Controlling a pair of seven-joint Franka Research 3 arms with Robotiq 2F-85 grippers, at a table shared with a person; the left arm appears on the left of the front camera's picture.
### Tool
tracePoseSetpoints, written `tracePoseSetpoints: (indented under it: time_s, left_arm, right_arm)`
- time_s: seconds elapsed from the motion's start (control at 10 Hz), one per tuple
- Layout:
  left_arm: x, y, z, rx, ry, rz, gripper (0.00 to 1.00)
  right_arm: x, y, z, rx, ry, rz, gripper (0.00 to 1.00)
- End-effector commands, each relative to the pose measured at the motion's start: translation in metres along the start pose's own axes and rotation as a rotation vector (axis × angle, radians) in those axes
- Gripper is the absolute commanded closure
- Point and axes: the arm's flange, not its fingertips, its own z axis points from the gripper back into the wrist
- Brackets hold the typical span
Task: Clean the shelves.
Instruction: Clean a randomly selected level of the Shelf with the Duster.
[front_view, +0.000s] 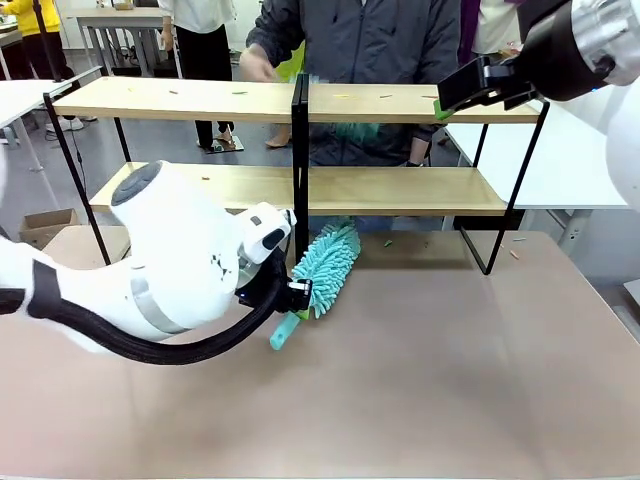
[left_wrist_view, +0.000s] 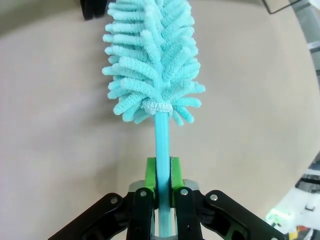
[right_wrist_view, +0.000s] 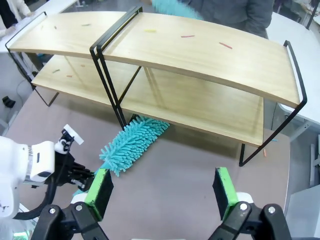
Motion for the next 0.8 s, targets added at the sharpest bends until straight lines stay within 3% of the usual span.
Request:
tracePoseSetpoints:
  time_s: [0.0,0.1,0.7]
  left_arm:
    - [0.03,-0.024,-0.011,0.041,-0.07,0.097,0.87]
    - [0.03,-0.026,-0.013,0.039,-0.125,0.108,0.87]
    - [0.045,-0.034,-0.036,0.061,-0.098,0.146,0.87]
  right_arm:
    - [0.001,0.0,0.0,0.004,0.001,-0.003,0.0]
    - [0.001,0.0,0.0,0.004,0.001,-0.003,0.0]
    - [0.001,0.0,0.0,0.004,0.001,-0.003,0.0]
